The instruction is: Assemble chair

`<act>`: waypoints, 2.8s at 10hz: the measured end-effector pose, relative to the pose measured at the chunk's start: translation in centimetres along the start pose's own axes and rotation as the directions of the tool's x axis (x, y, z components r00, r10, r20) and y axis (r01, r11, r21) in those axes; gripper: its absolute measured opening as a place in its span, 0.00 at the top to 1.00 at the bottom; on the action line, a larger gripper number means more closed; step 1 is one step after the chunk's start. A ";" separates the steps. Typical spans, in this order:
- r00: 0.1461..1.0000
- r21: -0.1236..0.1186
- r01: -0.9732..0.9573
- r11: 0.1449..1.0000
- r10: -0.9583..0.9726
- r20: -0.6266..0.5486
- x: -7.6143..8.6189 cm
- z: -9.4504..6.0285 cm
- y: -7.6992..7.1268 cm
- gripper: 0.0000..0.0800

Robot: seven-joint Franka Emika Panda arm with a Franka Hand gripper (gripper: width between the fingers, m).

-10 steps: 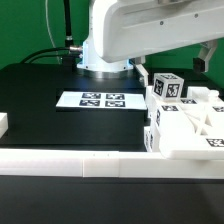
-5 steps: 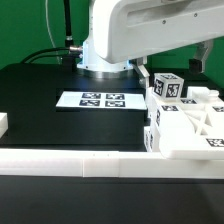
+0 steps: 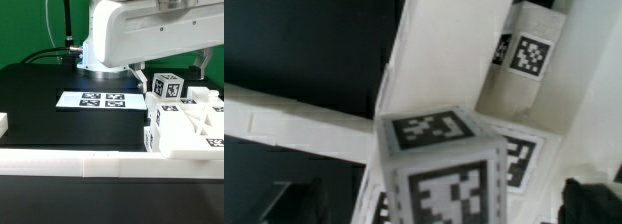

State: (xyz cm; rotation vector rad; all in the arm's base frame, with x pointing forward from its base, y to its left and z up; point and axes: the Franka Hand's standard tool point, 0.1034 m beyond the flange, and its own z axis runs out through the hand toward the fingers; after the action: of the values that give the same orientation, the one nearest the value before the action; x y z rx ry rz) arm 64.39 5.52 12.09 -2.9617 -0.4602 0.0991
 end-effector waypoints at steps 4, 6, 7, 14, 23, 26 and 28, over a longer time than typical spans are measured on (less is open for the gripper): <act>1.000 0.000 0.006 1.000 -0.006 0.002 -0.1 0.2 0.1 0.64; 1.000 0.000 0.002 1.000 -0.002 0.003 -0.1 0.2 0.2 0.64; 1.000 0.000 -0.017 1.000 0.017 0.003 -0.1 0.2 0.2 0.64; 0.927 0.000 -0.375 0.927 0.375 0.001 -0.1 0.2 0.3 0.64; 0.606 0.009 -0.795 0.607 0.795 -0.014 0.2 -0.1 0.7 0.64; 0.457 0.025 -0.889 0.457 0.889 -0.034 -0.1 -0.2 0.3 0.64; 0.342 0.037 -0.938 0.344 0.939 -0.045 0.0 -0.3 0.2 0.64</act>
Offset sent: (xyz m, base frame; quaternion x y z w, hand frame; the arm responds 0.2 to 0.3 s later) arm 0.0000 0.0000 0.0000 0.0000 0.0000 0.0000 1.0000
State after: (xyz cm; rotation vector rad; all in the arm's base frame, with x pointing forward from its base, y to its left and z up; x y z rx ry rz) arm 64.45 5.26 12.35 -2.7330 1.3457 0.1213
